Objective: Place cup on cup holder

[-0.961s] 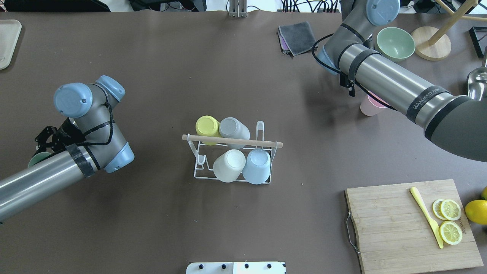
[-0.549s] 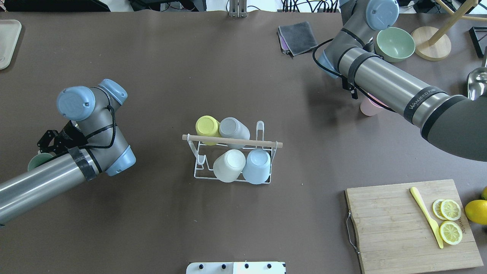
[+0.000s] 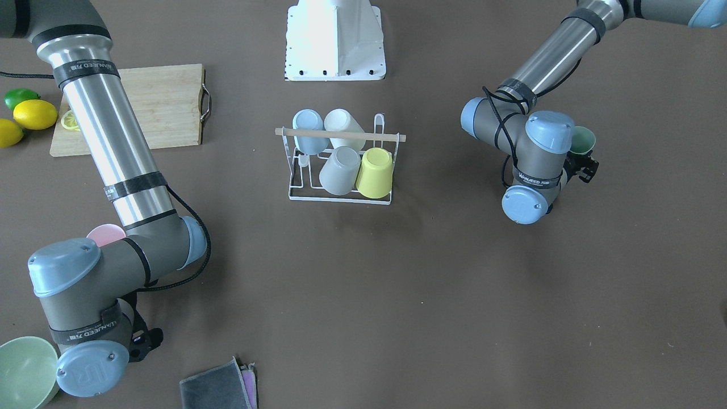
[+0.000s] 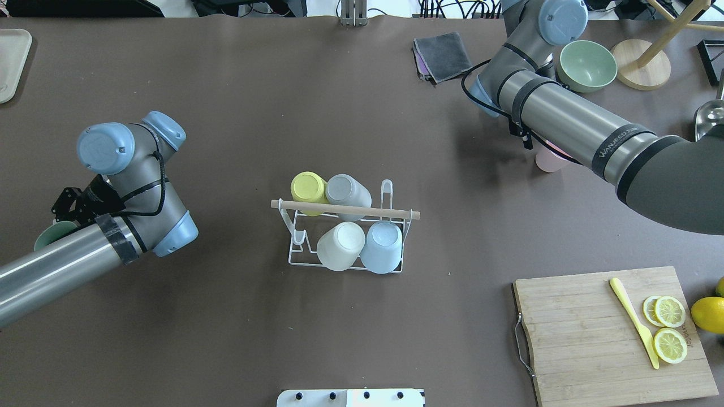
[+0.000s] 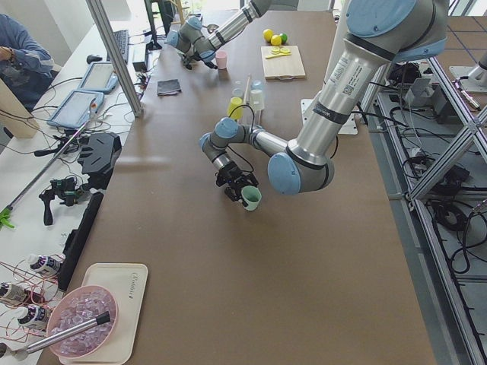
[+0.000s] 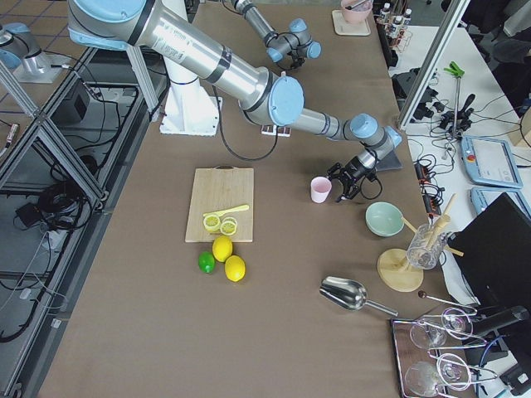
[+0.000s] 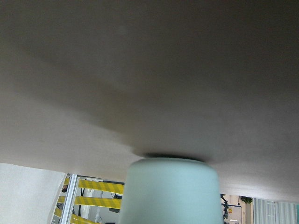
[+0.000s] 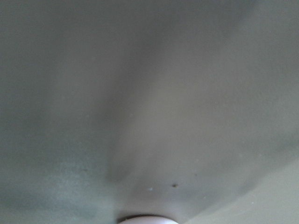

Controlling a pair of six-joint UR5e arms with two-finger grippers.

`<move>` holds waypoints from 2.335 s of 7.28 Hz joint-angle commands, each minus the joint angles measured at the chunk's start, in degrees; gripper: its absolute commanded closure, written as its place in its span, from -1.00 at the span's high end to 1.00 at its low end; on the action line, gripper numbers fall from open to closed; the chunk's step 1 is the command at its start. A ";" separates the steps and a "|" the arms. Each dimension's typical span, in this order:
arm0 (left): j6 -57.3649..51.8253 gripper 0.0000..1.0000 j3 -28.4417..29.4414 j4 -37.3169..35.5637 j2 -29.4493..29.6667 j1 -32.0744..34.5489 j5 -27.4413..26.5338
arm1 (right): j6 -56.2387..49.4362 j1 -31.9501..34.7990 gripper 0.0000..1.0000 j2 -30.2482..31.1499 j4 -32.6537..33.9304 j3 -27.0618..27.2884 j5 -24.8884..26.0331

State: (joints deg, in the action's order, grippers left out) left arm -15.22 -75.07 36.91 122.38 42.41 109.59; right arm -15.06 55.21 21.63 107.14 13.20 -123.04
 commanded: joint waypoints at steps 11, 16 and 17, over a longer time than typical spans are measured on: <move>43.46 -0.62 -42.36 93.94 -34.14 8.76 13.38 | -3.92 -1.34 1.00 -1.76 2.45 -4.85 1.40; 45.02 -0.62 -40.86 127.86 -34.15 -16.42 -29.78 | -4.98 -1.68 1.00 -2.20 4.48 -5.03 2.01; 44.84 -0.62 -40.95 130.84 -33.44 -21.70 -36.05 | -4.89 -2.04 1.00 -2.20 4.48 -5.20 2.28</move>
State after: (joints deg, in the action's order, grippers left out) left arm 29.86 -116.00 163.80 88.14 27.73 82.75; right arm -19.97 53.53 19.43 111.58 8.15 -121.12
